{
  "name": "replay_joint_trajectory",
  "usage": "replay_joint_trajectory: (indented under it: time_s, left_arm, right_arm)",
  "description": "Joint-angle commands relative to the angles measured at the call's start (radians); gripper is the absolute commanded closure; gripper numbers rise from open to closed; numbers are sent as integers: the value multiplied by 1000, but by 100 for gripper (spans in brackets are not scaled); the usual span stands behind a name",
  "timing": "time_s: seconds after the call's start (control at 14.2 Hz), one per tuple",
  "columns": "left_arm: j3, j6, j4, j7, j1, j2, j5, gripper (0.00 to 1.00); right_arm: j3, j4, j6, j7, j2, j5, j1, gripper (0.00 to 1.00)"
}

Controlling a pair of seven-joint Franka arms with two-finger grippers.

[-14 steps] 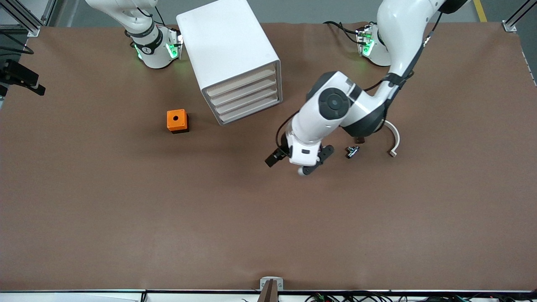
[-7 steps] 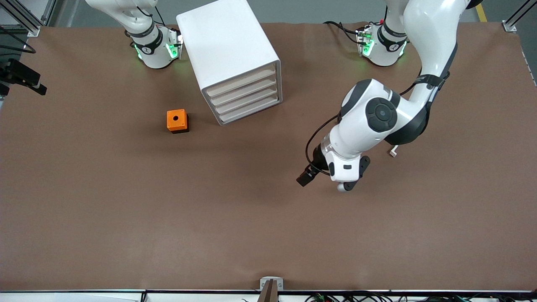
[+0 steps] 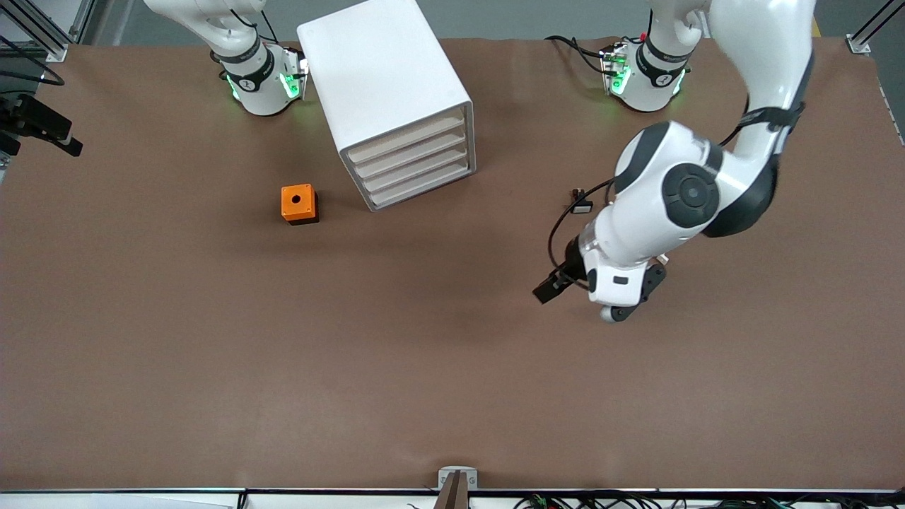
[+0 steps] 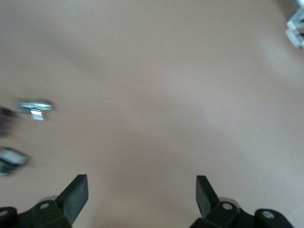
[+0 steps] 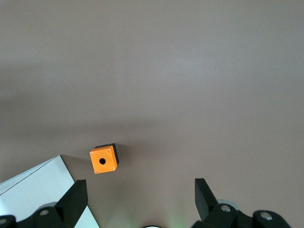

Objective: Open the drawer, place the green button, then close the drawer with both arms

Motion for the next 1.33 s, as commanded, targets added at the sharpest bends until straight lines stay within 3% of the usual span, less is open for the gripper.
replay_joint_trajectory:
  time_s: [0.0,0.28,0.49,0.77,0.98,1.26]
  left_arm:
    - [-2,-153,-37,165,71,-124,-4,0]
    - [-5,-292,-115,496,201,-274,-10,0]
    - [-5,-299,-248,691,293,-408,-22,0]
    - [-4,-300,-298,814,367,-469,-24,0]
    - [10,-302,-319,876,378,-489,-25,0]
    - [113,-308,-341,908,292,-509,-28,0]
  right_arm:
    - [-2,-27,9,-22,-25,5,-2,0]
    - [-1,-25,6,-27,-26,1,0,0]
    - [2,-25,0,-33,-28,1,3,0]
    - [10,-27,-5,-39,-28,1,-18,0]
    - [39,-25,-5,-40,-28,1,-40,0]
    - [38,-25,-5,-40,-28,1,-37,0]
